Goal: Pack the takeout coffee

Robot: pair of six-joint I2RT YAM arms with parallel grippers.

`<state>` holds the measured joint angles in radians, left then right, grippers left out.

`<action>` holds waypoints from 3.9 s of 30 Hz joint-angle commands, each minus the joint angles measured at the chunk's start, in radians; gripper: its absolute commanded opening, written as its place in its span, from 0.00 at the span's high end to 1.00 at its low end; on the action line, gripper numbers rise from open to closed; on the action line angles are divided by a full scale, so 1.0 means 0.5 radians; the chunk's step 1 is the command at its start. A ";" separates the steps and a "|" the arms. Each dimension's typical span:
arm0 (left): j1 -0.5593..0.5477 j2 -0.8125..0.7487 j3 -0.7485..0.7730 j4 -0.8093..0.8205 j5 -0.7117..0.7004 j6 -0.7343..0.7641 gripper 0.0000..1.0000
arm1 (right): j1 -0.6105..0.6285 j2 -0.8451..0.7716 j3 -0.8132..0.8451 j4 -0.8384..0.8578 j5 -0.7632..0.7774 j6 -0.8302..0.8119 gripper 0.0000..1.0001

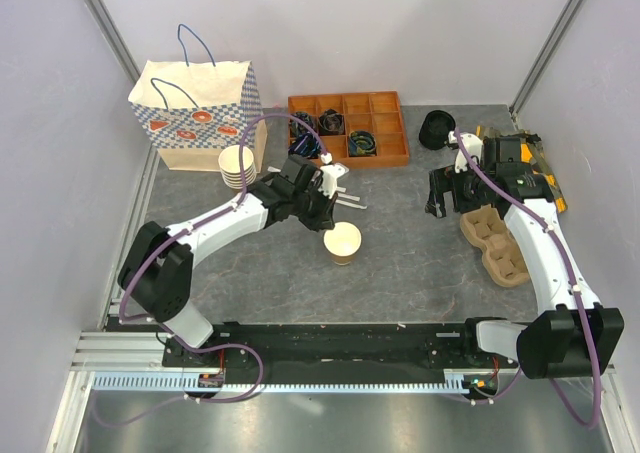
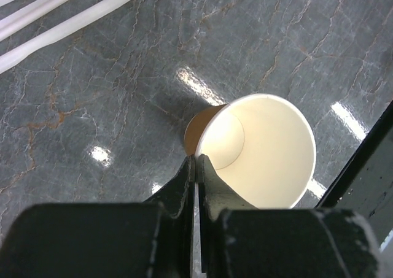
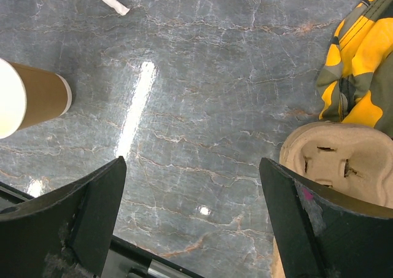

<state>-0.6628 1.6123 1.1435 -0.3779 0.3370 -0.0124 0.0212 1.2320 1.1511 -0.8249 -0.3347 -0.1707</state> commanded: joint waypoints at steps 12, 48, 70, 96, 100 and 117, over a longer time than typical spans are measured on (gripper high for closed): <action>-0.049 -0.092 -0.090 0.225 -0.030 -0.067 0.50 | -0.006 0.027 0.161 0.033 0.068 -0.014 0.02; 0.611 -0.286 0.551 -0.616 0.946 0.049 0.12 | 0.016 2.064 2.186 0.291 0.341 -0.278 0.44; 0.614 -0.163 0.591 -0.591 0.967 -0.006 0.13 | 0.016 2.255 2.100 0.447 0.421 -0.447 0.55; 0.617 -0.114 0.612 -0.591 0.977 -0.018 0.13 | 0.004 2.344 2.119 0.432 0.366 -0.472 0.70; 0.614 -0.114 0.612 -0.591 0.980 -0.021 0.13 | 0.007 2.322 2.131 0.407 0.332 -0.469 0.63; 0.617 -0.101 0.618 -0.591 0.998 -0.024 0.13 | -0.030 2.273 2.183 0.383 0.261 -0.429 0.61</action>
<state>-0.3595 1.5517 1.4128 -0.6857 0.7979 -0.0082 0.0128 2.4016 2.1944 -0.6369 -0.1741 -0.3958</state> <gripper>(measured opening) 0.869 0.409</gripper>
